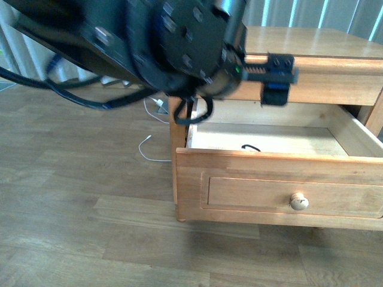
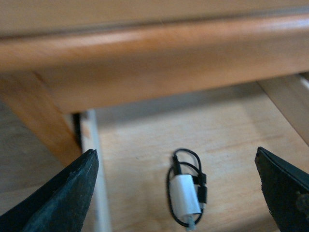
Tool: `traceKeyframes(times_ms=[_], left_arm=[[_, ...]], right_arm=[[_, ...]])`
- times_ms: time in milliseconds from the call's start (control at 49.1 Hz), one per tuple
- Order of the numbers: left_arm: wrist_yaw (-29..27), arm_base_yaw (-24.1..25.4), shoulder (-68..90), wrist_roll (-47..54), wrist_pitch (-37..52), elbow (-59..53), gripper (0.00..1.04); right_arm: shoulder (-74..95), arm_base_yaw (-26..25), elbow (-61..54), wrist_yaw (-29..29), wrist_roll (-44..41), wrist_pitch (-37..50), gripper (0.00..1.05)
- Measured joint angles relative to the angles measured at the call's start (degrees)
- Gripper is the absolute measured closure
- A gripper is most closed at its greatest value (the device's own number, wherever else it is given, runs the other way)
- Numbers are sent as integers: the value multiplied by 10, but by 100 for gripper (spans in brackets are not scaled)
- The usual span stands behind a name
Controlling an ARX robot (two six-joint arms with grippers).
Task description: Put charger into drawer
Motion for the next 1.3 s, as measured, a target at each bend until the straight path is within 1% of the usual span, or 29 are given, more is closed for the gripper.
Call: traceKeyframes(times_ms=[61, 122, 346, 407, 611, 733, 774, 835, 876, 917, 958, 1019, 1304], left_arm=[[19, 22, -74, 13, 19, -54, 6], [22, 40, -132, 24, 26, -96, 6], [43, 92, -329, 48, 15, -229, 6], [50, 111, -410, 53, 2, -279, 6], [63, 176, -603, 46, -60, -400, 6], [81, 221, -721, 33, -116, -462, 6], [98, 245, -777, 22, -150, -486, 6], [108, 269, -832, 13, -185, -508, 6], [128, 297, -883, 0, -219, -527, 6], [143, 324, -923, -4, -242, -544, 6], [146, 338, -947, -8, -248, -555, 6], [145, 347, -960, -12, -249, -558, 6], [144, 346, -961, -10, -247, -562, 7]], right_arm=[[0, 0, 0, 0, 0, 0, 8], [0, 0, 0, 0, 0, 0, 8], [0, 0, 0, 0, 0, 0, 8], [0, 0, 0, 0, 0, 0, 8], [0, 0, 0, 0, 0, 0, 8], [0, 0, 0, 0, 0, 0, 8], [0, 0, 0, 0, 0, 0, 8], [0, 0, 0, 0, 0, 0, 8], [0, 0, 0, 0, 0, 0, 8], [0, 0, 0, 0, 0, 0, 8], [0, 0, 0, 0, 0, 0, 8], [0, 0, 0, 0, 0, 0, 8], [0, 0, 0, 0, 0, 0, 8]])
